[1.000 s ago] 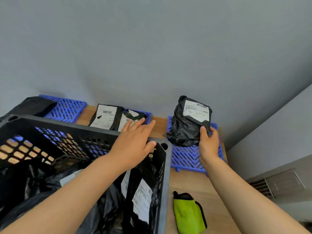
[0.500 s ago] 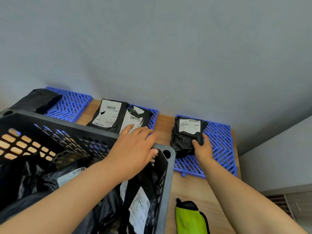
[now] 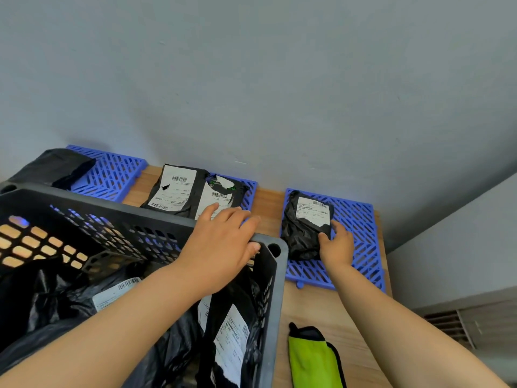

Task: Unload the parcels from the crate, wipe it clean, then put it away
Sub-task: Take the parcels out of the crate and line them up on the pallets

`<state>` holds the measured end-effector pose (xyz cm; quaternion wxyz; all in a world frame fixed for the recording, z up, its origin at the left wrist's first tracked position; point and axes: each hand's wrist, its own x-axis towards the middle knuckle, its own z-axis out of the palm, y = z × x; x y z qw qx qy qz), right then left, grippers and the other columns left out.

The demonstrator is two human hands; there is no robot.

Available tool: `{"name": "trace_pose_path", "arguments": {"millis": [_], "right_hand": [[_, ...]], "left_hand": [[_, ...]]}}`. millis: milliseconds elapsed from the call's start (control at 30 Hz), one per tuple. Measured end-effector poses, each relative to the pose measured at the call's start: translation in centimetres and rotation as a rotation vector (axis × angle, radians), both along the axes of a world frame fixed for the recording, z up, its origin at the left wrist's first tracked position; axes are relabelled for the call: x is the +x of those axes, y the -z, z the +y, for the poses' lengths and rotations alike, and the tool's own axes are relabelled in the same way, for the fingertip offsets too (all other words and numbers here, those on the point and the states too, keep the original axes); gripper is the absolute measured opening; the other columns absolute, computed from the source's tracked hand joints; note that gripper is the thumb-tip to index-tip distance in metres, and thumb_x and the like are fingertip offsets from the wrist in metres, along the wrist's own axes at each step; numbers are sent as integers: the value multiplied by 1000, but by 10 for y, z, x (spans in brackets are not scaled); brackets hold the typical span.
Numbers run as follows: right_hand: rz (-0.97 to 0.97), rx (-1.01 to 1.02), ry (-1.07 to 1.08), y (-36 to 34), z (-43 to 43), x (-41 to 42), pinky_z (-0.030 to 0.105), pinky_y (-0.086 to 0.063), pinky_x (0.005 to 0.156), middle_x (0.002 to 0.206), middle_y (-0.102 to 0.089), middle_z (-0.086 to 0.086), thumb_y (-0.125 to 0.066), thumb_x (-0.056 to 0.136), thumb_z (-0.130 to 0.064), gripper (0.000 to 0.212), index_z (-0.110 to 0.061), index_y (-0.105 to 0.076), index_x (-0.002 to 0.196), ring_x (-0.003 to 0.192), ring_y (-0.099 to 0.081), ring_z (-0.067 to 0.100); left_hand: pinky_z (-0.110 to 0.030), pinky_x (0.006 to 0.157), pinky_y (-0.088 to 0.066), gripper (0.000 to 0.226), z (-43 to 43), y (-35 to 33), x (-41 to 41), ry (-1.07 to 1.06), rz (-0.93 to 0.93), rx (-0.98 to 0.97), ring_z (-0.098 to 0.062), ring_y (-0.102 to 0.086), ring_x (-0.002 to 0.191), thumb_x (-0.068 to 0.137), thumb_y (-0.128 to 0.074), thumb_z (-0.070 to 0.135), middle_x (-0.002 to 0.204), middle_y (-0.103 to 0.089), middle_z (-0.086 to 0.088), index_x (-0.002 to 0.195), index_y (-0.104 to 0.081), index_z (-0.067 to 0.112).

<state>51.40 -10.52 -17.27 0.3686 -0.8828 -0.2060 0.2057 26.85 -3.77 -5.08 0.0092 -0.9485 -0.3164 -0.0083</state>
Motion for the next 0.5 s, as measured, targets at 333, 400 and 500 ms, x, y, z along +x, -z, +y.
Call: {"name": "trace_pose_path", "arguments": {"millis": [333, 400, 500], "right_hand": [[50, 387, -98, -79, -8, -66, 16, -44, 77, 125, -51, -1, -51, 91, -5, 36, -20, -54, 123, 102, -52, 6], [27, 428, -135, -100, -12, -81, 7, -43, 73, 122, -53, -1, -52, 90, -3, 35, -18, -56, 121, 98, -53, 1], [31, 483, -198, -127, -17, -106, 7, -45, 67, 116, -55, -3, -51, 89, -2, 32, -22, -59, 112, 92, -52, -7]], "left_hand": [[-25, 116, 6, 50, 3, -9, -24, 78, -173, -263, -4, -14, 143, 101, -34, 32, 152, -29, 8, 148, -23, 25], [-22, 115, 8, 50, -1, -13, -41, 86, -224, -308, -2, -8, 143, 101, -35, 27, 154, -24, 9, 149, -21, 26], [-19, 115, 7, 51, -7, -14, -70, 71, -305, -334, 6, -4, 139, 100, -38, 22, 155, -21, 11, 148, -24, 27]]}}
